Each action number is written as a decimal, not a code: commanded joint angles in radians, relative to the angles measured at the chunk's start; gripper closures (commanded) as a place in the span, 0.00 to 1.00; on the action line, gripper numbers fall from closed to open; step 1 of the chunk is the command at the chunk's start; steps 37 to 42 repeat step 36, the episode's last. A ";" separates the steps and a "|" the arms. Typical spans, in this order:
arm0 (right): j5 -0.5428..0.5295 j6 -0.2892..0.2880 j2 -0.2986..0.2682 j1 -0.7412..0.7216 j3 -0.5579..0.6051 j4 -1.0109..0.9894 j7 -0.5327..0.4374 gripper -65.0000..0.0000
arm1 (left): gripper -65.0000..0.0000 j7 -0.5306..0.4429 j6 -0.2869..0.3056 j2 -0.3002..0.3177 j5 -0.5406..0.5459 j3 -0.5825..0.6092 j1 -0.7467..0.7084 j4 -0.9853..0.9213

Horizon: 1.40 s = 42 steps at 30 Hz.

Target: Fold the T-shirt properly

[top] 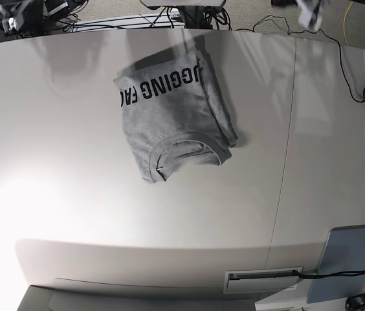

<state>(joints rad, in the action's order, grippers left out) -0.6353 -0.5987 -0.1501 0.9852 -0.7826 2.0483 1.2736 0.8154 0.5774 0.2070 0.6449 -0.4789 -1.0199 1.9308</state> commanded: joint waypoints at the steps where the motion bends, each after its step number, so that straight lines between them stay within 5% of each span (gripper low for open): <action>1: 0.002 -0.027 -0.011 0.017 -0.008 -0.050 -0.006 1.00 | 1.00 -0.004 0.023 0.003 0.013 -0.006 -0.030 -0.034; 4: 0.034 -0.099 -0.031 0.011 -0.008 -0.259 -0.063 1.00 | 1.00 -0.001 0.070 -0.022 -0.005 -0.004 -0.031 -0.192; 8: 0.158 -0.099 -0.102 -0.049 0.021 -0.565 -0.200 1.00 | 1.00 -0.050 0.121 -0.066 -0.080 -0.001 0.027 -0.435; 13: 0.372 -0.099 -0.204 -0.212 0.145 -0.977 -0.404 1.00 | 1.00 -0.303 0.121 -0.073 -0.282 -0.001 0.160 -0.797; 15: 0.441 -0.099 -0.244 -0.295 0.225 -1.137 -0.512 1.00 | 0.90 -0.391 0.121 -0.073 -0.350 -0.001 0.232 -0.937; 18: 0.522 -0.099 -0.281 -0.428 0.360 -1.334 -0.721 1.00 | 0.78 -0.463 0.076 -0.073 -0.395 -0.001 0.350 -1.112; 23: 0.618 -0.099 -0.256 -0.612 0.554 -1.530 -0.954 1.00 | 0.77 -0.512 -0.002 -0.074 -0.407 -0.001 0.527 -1.318; 25: 0.629 -0.099 -0.234 -0.678 0.627 -1.582 -0.983 1.00 | 0.77 -0.518 -0.032 -0.074 -0.409 -0.001 0.593 -1.384; 29: 0.629 0.085 -0.180 -0.769 0.750 -1.649 -1.017 1.00 | 0.77 -0.567 -0.119 -0.074 -0.505 -0.001 0.690 -1.498; 31: 0.629 0.133 -0.159 -0.801 0.799 -1.675 -1.020 1.00 | 0.77 -0.578 -0.153 -0.073 -0.546 -0.001 0.724 -1.545; 42: 0.628 0.135 -0.131 -0.850 0.872 -1.725 -1.028 1.00 | 0.77 -0.631 -0.163 -0.074 -0.556 -0.001 0.768 -1.616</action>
